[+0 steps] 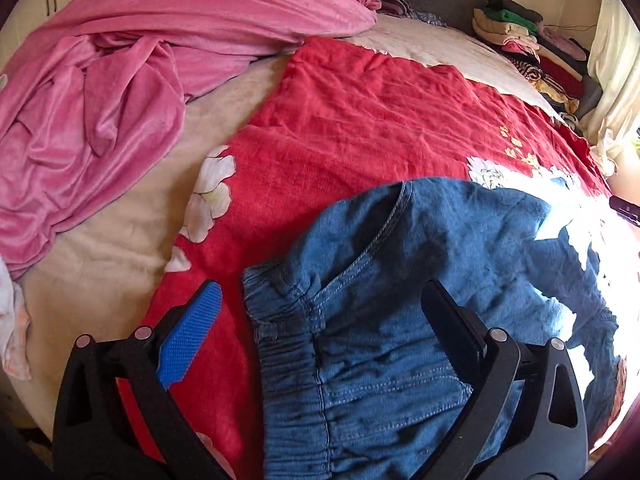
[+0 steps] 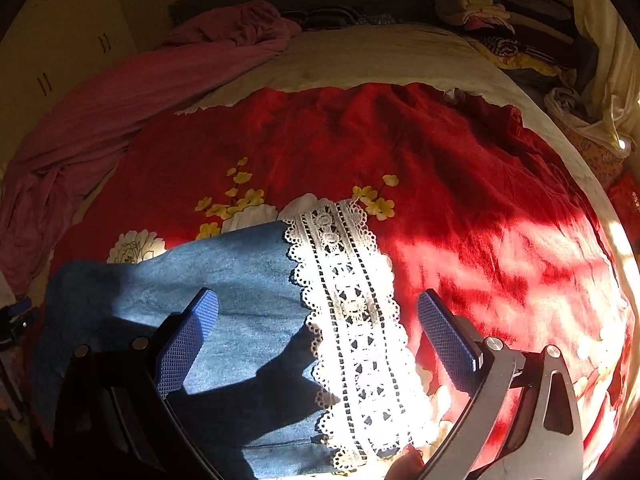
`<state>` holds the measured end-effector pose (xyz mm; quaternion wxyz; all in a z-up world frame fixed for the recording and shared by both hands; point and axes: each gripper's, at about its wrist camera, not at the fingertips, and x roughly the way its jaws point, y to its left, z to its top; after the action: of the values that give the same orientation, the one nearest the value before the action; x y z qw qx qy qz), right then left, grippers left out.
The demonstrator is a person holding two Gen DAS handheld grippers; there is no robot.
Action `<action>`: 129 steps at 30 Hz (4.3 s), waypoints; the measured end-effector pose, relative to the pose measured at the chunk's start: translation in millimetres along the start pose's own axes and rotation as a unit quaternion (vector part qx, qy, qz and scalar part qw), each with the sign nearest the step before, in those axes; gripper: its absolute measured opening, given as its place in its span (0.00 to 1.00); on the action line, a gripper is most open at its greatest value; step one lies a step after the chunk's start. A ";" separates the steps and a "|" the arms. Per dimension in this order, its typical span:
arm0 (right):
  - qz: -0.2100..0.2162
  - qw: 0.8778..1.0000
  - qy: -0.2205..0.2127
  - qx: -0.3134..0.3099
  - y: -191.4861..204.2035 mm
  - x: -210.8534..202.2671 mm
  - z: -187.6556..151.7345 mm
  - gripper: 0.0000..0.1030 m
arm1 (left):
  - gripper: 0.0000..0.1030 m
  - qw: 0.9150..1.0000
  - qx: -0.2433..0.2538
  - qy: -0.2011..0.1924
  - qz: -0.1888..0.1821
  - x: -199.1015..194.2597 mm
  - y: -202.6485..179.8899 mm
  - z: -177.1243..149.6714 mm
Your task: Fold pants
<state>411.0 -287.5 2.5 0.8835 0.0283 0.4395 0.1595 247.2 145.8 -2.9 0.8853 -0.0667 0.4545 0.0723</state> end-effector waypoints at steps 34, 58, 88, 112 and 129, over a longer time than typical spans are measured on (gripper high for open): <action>-0.124 0.992 0.017 -0.027 -23.9 69.1 26.8 0.74 | 0.60 1.000 0.001 0.017 -0.018 60.5 1.6 12.8; 0.134 0.915 0.080 -0.371 251.7 74.0 4.5 0.90 | 0.67 0.995 0.077 0.027 -0.063 57.4 2.9 25.5; 0.141 0.920 -0.043 -0.364 242.2 -34.1 -62.3 0.03 | 0.04 0.987 0.096 -0.100 -0.075 -47.3 -25.1 -11.9; 0.210 0.928 -0.038 -0.305 230.2 -126.6 -224.3 0.04 | 0.04 0.984 0.096 -0.092 -0.119 -119.2 -24.9 -146.2; 0.220 0.932 0.025 -0.287 240.5 -115.0 -266.3 0.23 | 0.06 0.991 0.074 -0.049 -0.097 -106.7 -13.2 -180.4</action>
<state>75.3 -119.0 -26.5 0.7857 -0.1347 0.3794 0.4696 44.8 92.5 -19.6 0.9120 -0.0410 0.4058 -0.0443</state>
